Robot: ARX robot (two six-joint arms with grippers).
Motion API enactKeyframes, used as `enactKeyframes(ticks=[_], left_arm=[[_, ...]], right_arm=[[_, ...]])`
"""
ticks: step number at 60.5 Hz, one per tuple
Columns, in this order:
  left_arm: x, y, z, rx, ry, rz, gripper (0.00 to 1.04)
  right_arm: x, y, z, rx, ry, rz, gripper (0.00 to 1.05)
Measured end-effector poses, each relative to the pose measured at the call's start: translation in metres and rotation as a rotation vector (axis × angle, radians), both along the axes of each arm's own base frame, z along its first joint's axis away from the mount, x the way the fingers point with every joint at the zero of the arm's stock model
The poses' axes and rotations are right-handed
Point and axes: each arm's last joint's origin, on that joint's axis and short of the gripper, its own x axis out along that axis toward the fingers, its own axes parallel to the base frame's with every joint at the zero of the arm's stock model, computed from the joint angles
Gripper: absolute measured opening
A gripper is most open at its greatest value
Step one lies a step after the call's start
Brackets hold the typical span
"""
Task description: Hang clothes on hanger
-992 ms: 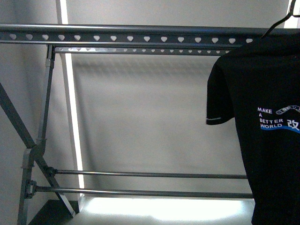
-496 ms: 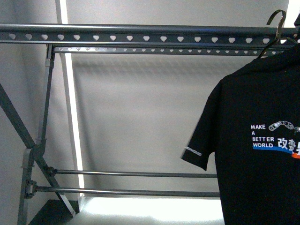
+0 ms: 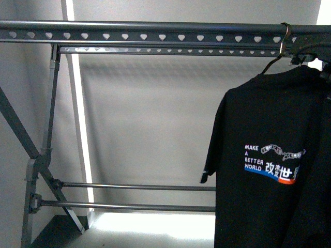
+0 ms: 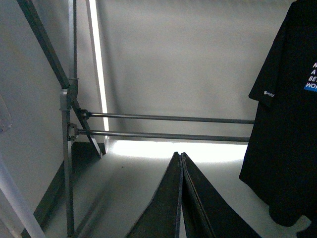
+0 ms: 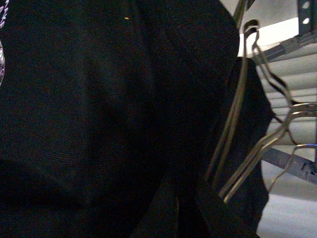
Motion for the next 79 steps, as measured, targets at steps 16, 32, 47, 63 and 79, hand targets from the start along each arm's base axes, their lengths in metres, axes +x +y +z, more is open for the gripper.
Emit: enactKeyframes(ticks=[16,32,47,63,79], left_arm=[[-0.008,0.000,0.001,0.000,-0.005,0.000,0.04],[-0.013,0.000,0.001,0.000,-0.004,0.000,0.04],[-0.025,0.000,-0.004,0.000,0.021,-0.001,0.04],[-0.027,0.000,-0.003,0.000,0.002,0.000,0.04],[-0.027,0.000,-0.003,0.000,0.002,0.000,0.04]], right_arm=[[-0.016,0.005,-0.010,0.084,-0.137,0.079,0.35],[-0.105,0.013,0.055,0.472,-0.540,0.189,0.78],[-0.280,0.009,0.040,1.023,-0.767,0.193,0.92],[-0.348,0.028,-0.061,1.065,-0.593,0.082,0.46],[-0.358,0.039,-0.106,1.059,-0.592,0.047,0.01]])
